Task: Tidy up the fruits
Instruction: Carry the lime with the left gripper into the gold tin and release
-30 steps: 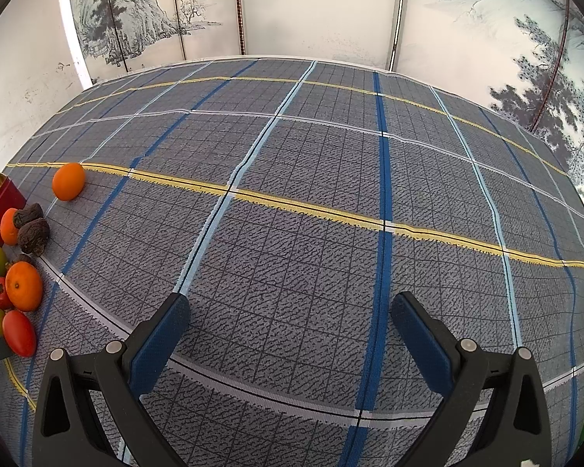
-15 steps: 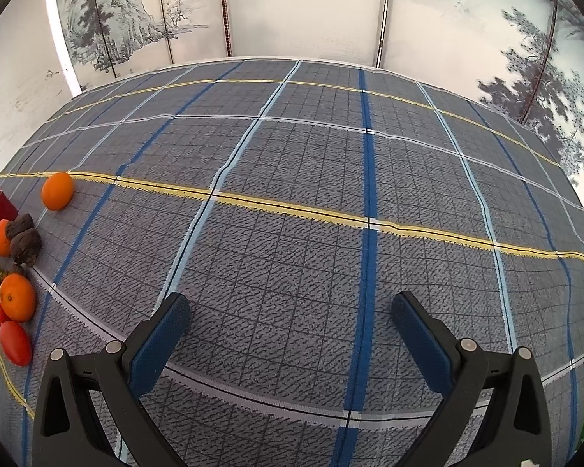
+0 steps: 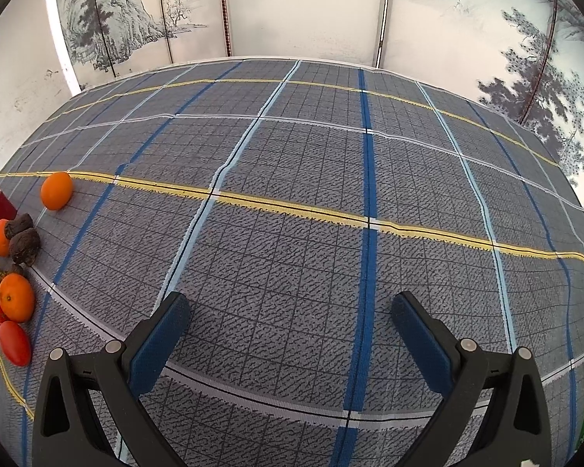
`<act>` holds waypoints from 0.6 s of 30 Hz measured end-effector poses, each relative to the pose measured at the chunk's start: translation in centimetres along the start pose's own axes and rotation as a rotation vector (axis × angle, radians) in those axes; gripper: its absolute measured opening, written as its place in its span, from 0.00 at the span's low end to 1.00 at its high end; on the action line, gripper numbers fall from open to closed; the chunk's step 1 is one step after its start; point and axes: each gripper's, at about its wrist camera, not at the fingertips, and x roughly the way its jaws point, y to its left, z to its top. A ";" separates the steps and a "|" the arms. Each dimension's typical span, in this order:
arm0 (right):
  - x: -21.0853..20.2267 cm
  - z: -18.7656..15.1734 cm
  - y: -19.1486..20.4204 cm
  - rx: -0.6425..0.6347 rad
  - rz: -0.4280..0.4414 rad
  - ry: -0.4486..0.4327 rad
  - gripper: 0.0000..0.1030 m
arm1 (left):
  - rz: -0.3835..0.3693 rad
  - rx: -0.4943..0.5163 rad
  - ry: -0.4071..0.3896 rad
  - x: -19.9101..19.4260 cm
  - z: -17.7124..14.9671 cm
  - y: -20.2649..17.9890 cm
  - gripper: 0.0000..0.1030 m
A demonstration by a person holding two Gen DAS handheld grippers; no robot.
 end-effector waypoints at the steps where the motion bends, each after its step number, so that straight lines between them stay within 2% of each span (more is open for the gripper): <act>1: 0.0 0.0 0.0 0.000 0.000 0.000 1.00 | 0.014 0.004 0.004 0.4 0.0 0.6 0.34; 4: 0.0 0.0 0.0 0.000 0.000 0.000 1.00 | 0.067 0.020 0.030 2.0 0.2 2.3 0.34; 12: 0.0 0.0 0.0 0.000 -0.001 0.000 1.00 | 0.136 0.055 0.100 6.4 1.3 5.9 0.34; 18: 0.0 0.0 0.0 0.000 -0.001 0.001 1.00 | 0.151 0.071 0.156 9.3 2.6 7.6 0.34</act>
